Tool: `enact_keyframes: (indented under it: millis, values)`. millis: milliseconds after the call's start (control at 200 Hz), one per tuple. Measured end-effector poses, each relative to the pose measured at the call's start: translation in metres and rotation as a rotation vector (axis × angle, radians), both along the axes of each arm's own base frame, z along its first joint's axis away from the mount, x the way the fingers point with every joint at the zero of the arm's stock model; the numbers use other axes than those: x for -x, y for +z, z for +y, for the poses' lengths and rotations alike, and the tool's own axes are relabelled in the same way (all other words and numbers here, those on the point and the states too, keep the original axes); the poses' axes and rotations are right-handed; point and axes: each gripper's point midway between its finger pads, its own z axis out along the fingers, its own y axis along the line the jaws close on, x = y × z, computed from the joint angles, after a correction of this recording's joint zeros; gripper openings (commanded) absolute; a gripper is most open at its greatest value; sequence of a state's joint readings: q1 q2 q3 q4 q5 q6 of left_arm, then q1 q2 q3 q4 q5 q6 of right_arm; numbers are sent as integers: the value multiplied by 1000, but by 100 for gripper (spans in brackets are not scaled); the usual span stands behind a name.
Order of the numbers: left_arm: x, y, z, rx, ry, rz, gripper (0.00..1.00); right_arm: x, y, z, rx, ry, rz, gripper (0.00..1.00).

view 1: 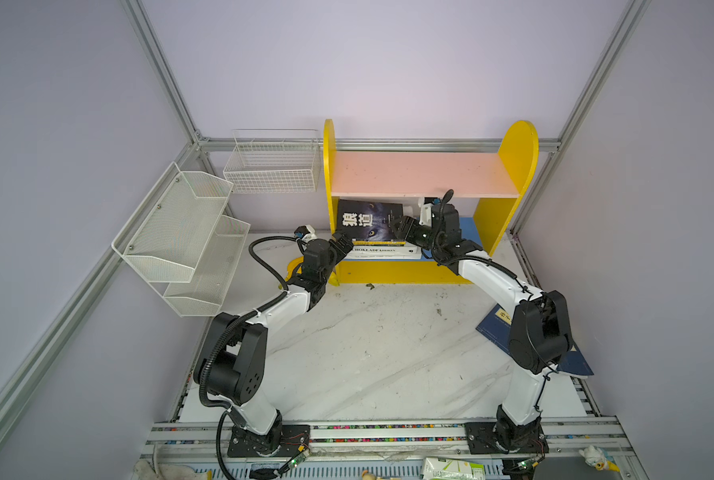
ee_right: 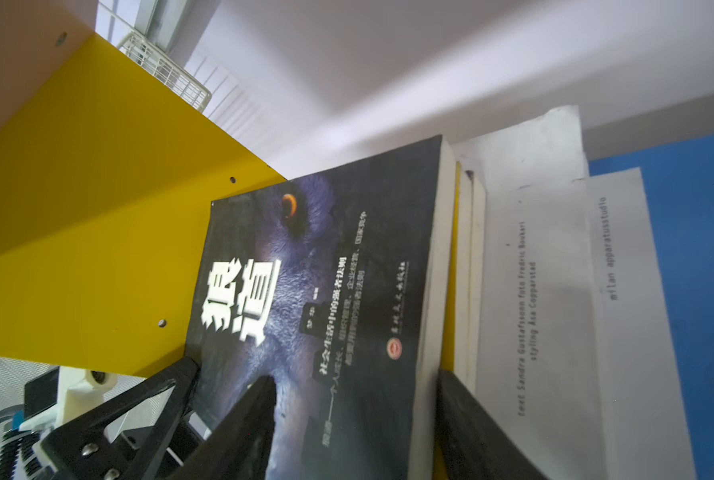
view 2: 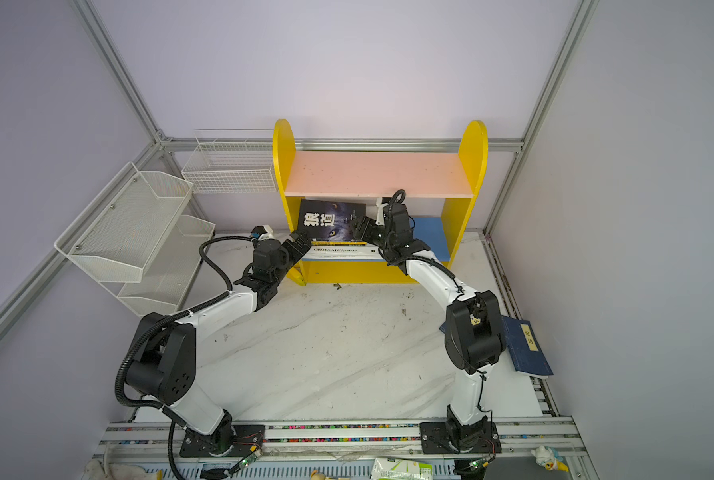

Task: Stacking books/files
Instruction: Place the book at the bookshelf.

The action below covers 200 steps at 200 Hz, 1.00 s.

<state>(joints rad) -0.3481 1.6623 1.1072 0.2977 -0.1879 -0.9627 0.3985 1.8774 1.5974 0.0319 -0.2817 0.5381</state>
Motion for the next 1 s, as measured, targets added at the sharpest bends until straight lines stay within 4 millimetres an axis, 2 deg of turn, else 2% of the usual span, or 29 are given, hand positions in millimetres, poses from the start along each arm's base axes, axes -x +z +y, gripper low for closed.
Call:
enact_keyframes:
  millis: [180, 440, 560, 695, 800, 895, 1000]
  values:
    - [0, 0, 0, 6, 1, 1, 100, -4, -7, -10, 47, -45, 5, 66]
    - [-1, 6, -2, 16, -10, -22, 100, -2, -7, -12, 69, -43, -7, 70]
    - [1, 28, -4, 29, -31, -99, 100, 5, -5, -15, 76, -42, -12, 73]
    - [14, 74, -5, 50, -68, -227, 100, 18, 19, -26, 72, -64, -55, 75]
    - [29, 106, -3, 72, -92, -314, 100, 35, 16, -35, 81, -71, -33, 75]
    - [44, 117, -2, 83, -117, -345, 100, 50, 19, -44, 87, -86, -41, 75]
    - [62, 114, -4, 88, -164, -344, 100, 73, 26, -62, 92, -129, -60, 76]
